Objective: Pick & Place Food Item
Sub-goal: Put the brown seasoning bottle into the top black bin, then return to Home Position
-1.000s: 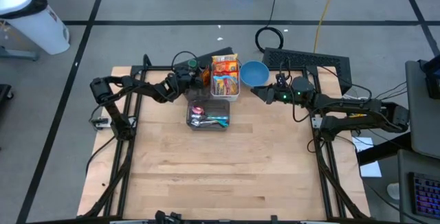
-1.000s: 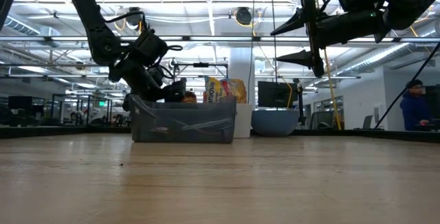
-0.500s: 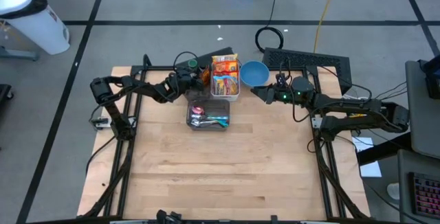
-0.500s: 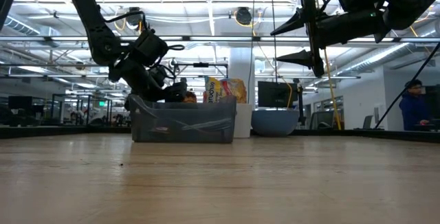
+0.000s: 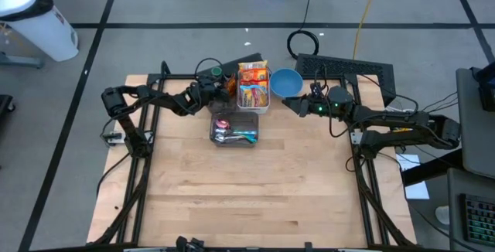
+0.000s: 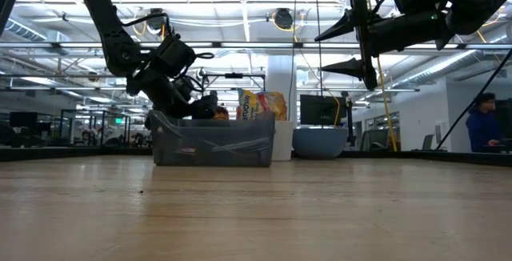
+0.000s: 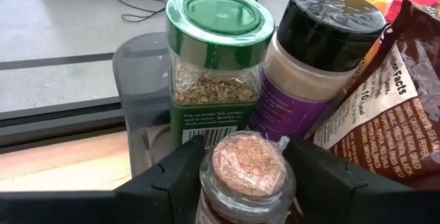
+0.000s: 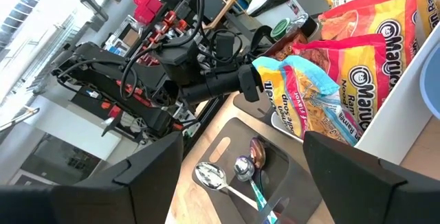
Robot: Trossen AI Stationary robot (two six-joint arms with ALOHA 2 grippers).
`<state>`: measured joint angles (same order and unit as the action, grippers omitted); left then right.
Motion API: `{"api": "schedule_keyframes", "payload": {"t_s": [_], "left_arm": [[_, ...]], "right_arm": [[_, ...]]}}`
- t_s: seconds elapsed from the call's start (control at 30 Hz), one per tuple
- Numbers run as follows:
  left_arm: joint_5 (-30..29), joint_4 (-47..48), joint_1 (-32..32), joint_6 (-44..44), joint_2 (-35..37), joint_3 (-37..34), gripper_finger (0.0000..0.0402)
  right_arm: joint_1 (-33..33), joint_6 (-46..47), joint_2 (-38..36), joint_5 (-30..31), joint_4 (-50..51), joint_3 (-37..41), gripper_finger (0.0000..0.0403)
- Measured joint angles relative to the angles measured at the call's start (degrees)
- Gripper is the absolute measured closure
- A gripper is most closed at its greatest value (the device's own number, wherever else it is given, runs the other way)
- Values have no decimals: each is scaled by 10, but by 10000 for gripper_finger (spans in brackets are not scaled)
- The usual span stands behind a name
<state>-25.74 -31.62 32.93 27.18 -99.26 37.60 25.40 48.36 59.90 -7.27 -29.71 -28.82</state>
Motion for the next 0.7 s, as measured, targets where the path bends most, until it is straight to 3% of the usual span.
{"api": "schedule_keyframes", "payload": {"t_s": [0.3,0.7], "left_arm": [[0,0,0,5,0,0,153],[14,-28,0,1,6,0,147]], "right_arm": [[0,0,0,0,0,0,110],[0,3,0,-1,0,0,110]]}}
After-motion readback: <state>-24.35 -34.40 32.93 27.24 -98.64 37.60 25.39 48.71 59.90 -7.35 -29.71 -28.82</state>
